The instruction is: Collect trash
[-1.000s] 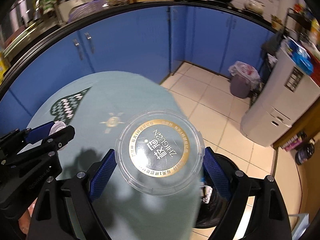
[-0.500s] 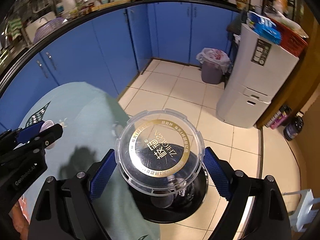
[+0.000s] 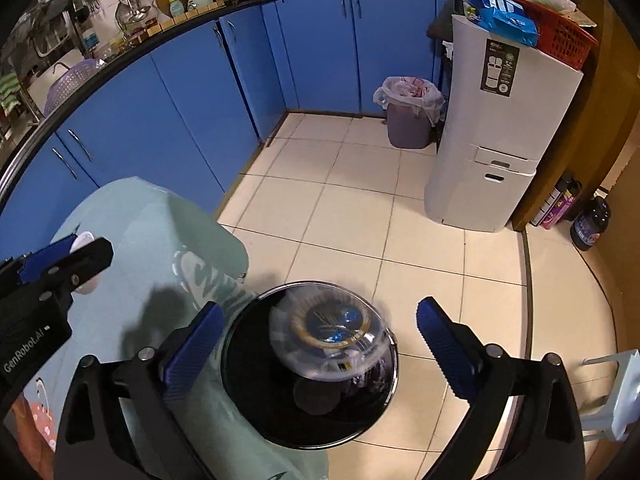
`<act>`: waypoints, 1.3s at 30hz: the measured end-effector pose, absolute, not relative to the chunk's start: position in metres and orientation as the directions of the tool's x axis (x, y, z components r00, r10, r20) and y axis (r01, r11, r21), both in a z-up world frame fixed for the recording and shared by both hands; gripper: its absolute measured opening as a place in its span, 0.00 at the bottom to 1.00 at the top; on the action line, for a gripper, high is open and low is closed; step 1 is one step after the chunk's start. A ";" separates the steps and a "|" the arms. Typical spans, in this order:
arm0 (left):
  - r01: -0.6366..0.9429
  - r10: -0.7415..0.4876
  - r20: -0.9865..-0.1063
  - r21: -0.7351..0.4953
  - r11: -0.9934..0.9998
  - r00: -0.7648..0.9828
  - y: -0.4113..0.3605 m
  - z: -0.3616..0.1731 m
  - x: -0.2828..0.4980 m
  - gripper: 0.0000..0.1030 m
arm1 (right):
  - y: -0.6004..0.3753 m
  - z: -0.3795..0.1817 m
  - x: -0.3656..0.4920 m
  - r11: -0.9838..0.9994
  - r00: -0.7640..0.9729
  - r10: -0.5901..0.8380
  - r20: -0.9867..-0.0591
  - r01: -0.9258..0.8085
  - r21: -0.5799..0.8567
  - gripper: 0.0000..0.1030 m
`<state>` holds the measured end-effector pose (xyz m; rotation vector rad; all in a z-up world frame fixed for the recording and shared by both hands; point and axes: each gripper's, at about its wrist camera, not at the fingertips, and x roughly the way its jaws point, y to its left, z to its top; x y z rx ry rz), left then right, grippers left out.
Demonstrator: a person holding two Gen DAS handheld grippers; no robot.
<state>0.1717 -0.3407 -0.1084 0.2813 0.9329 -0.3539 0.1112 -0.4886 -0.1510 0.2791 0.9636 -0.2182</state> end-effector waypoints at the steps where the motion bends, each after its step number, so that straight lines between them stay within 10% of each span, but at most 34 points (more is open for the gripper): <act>1: 0.416 -0.175 -0.821 0.081 0.906 0.543 -0.343 -0.109 0.172 0.39 | -0.491 -0.150 0.110 0.940 0.549 -0.084 -0.831 0.320 0.116 0.92; 18: 0.532 -0.276 -0.819 0.042 0.846 0.503 -0.403 -0.108 0.161 0.42 | -0.540 -0.145 0.079 0.880 0.522 -0.208 -0.827 0.469 0.075 0.92; 24: 0.541 -0.308 -0.793 0.032 0.840 0.525 -0.414 -0.101 0.160 0.77 | -0.543 -0.145 0.076 0.877 0.518 -0.211 -0.829 0.475 0.074 0.92; 39: 0.508 -0.275 -0.814 0.029 0.861 0.512 -0.394 -0.109 0.167 0.77 | -0.530 -0.145 0.084 0.893 0.530 -0.189 -0.827 0.444 0.080 0.92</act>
